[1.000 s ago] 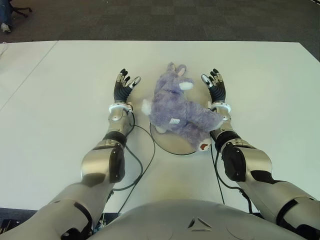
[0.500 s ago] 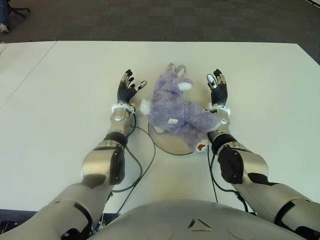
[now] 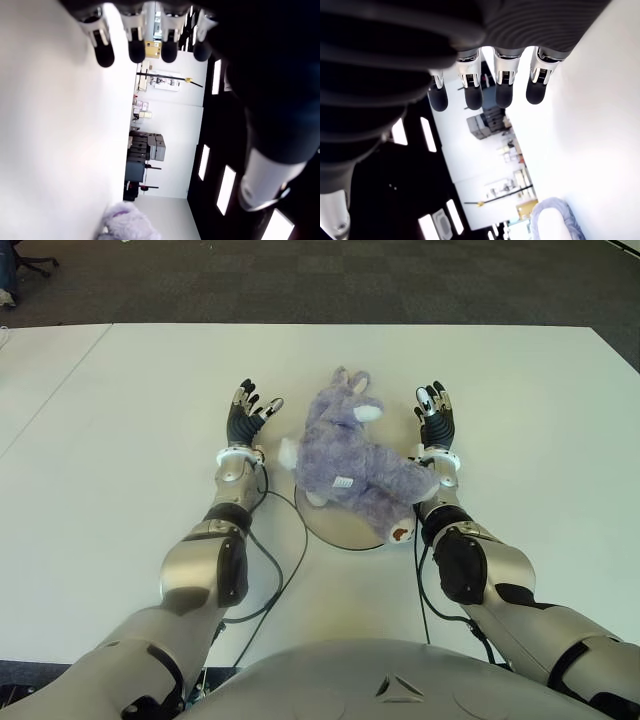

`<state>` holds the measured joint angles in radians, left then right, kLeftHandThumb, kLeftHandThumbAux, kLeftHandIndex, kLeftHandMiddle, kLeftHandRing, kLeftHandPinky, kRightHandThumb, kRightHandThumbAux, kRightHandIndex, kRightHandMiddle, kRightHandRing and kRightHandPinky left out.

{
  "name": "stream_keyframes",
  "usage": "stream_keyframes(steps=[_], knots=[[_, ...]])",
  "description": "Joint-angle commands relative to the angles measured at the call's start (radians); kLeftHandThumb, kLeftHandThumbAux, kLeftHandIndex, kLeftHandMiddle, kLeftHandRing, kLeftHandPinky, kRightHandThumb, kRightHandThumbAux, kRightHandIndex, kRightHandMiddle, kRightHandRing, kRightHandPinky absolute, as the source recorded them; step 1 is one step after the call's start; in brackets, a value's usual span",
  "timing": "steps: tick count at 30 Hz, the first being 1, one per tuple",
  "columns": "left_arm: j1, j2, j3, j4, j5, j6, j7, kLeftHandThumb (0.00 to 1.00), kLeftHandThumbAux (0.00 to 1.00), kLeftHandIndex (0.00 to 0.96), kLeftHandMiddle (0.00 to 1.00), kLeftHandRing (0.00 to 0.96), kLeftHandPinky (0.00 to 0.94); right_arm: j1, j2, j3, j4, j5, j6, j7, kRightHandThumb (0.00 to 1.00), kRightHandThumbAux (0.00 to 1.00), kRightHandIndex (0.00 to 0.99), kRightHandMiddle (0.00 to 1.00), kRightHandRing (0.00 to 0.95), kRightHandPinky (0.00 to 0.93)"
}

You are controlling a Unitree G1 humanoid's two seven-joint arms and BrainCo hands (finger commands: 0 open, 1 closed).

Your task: Put the doll into the plate.

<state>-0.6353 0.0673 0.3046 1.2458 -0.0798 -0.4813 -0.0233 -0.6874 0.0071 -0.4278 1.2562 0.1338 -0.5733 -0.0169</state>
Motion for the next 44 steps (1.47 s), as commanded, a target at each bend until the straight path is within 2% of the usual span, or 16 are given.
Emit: stream_keyframes(steps=[1,26,44], knots=[[0.132,-0.023,0.015,0.088,-0.014,0.126,0.011,0.000,0.742,0.024,0.047,0.051,0.093,0.134,0.040,0.002,0.088,-0.001,0.113,-0.030,0.000,0.662,0.111,0.101,0.069,0.058],[0.130,-0.032,0.041,0.088,-0.050,0.139,-0.014,0.000,0.743,0.052,0.080,0.079,0.117,0.131,0.028,0.022,0.087,-0.017,0.150,-0.071,0.000,0.747,0.132,0.115,0.092,0.098],[0.131,-0.033,0.038,0.089,-0.042,0.137,-0.014,0.000,0.738,0.060,0.079,0.079,0.111,0.131,0.015,0.052,0.089,-0.042,0.167,-0.097,0.000,0.765,0.139,0.122,0.097,0.103]])
